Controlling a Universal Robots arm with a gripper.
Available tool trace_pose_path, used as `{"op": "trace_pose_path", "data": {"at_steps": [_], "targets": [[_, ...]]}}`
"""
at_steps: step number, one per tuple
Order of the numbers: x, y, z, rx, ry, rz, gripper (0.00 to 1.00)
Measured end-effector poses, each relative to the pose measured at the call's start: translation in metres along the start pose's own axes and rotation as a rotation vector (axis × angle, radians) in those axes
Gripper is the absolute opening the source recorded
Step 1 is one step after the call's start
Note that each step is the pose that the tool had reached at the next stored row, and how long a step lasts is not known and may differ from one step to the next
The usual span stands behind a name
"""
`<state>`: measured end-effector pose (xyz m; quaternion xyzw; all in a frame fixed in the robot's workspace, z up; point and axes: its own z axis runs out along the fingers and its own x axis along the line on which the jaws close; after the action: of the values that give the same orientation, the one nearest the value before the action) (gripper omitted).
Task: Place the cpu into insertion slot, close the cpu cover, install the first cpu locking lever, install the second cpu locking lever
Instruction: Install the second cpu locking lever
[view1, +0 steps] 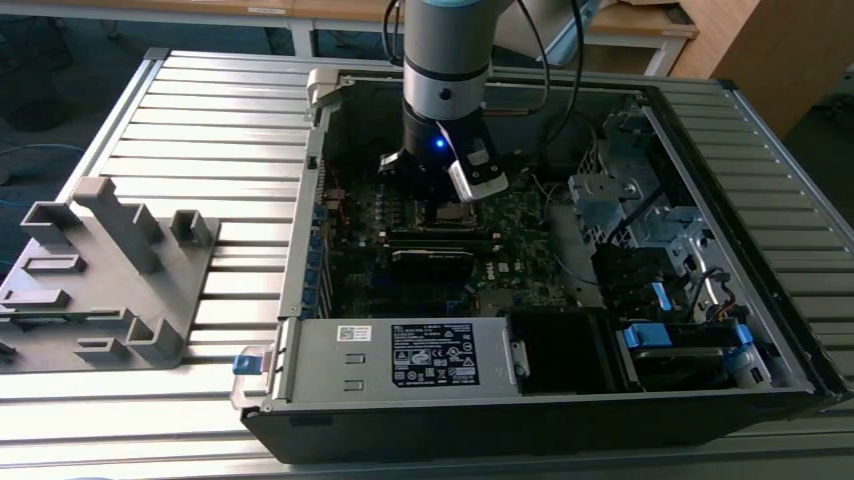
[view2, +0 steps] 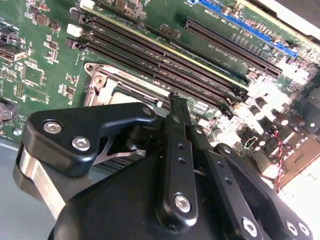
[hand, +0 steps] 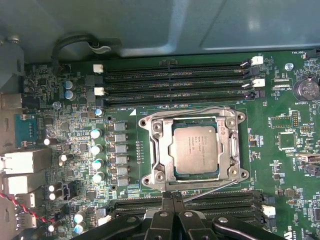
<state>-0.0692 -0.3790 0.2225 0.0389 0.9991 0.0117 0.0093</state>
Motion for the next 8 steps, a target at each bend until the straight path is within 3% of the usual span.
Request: {"op": "trace_pose_path", "data": {"at_steps": [8], "targets": [[0.0001,-0.0001,0.0017,0.0000,0.0000,0.000,0.11]]}}
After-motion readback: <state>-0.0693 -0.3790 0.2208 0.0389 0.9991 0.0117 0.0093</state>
